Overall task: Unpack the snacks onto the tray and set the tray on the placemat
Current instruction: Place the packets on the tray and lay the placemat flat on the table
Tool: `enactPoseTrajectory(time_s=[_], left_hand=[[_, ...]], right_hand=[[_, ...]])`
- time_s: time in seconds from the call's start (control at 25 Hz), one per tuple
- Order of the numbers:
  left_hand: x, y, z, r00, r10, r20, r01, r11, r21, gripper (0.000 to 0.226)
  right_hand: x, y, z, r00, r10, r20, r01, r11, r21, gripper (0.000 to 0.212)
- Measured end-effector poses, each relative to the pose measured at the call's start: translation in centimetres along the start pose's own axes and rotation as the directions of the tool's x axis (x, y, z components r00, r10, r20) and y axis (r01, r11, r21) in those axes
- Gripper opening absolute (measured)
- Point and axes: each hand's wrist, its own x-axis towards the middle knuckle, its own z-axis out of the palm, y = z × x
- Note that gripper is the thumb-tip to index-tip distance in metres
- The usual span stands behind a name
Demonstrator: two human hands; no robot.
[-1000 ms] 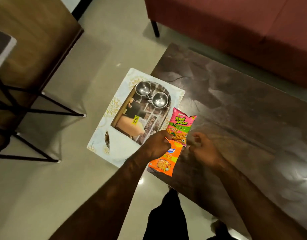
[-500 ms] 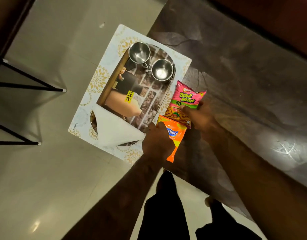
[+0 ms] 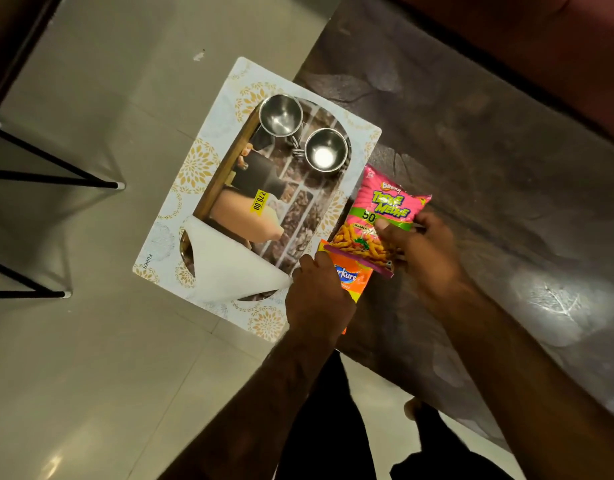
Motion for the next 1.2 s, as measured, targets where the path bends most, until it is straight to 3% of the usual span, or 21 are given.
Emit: enactPoseTrajectory(time_s=[0.12, 0.24, 0.36, 0.52, 0.68, 0.76, 0.92, 1.08, 1.2], left_hand=[[-0.7, -1.4, -2.1, 0.993, -0.115, 0.002, 0.114, 0.984, -0.134, 0.049], [-1.5, -3.7, -3.7, 0.975, -0.204, 0.084, 0.212, 0.971, -0.113, 0.025], [-2.2, -5.2, -4.4, 0.957, -0.255, 0.139, 0.27, 0.957, -0.104, 0.026], [-2.8, -6.3, -4.1, 0.956, -0.264, 0.125, 0.279, 0.952, -0.126, 0.035], [-2.6, -5.9, -3.5, 0.965, -0.193, 0.179, 0.225, 0.957, -0.181, 0.02], [-2.8, -5.3, -2.7, 0.966, -0.152, 0.211, 0.198, 0.956, -0.214, 0.019], [-3.1, -3.1, 0.0, 0.967, -0.11, 0.229, 0.146, 0.978, -0.148, 0.038], [-2.0, -1.2, 1.9, 0.984, -0.105, 0.147, 0.093, 0.992, 0.086, 0.06], [-1.0, -0.8, 2.8, 0.986, -0.097, 0.139, 0.078, 0.988, 0.136, 0.067]], right_hand=[[-1.7, -0.3, 2.1, 0.996, 0.044, 0.072, -0.042, 0.999, -0.028, 0.045], [-1.7, 0.1, 5.7, 0.99, 0.099, 0.101, -0.092, 0.993, -0.069, 0.053], [-1.2, 0.7, 9.0, 0.985, 0.109, 0.13, -0.095, 0.99, -0.108, 0.055], [-0.1, 0.7, 12.0, 0.993, 0.074, 0.095, -0.06, 0.988, -0.141, 0.058], [0.3, 0.8, 12.1, 0.993, 0.062, 0.101, -0.055, 0.996, -0.077, 0.061], [0.5, 1.4, 10.4, 0.998, 0.056, 0.029, -0.053, 0.994, -0.092, 0.061], [1.1, 4.5, 4.7, 0.977, 0.122, -0.178, -0.151, 0.975, -0.163, 0.047], [0.7, 8.0, 1.2, 0.945, 0.25, -0.213, -0.305, 0.909, -0.285, 0.058], [0.6, 9.5, 1.4, 0.937, 0.305, -0.173, -0.344, 0.897, -0.279, 0.056]])
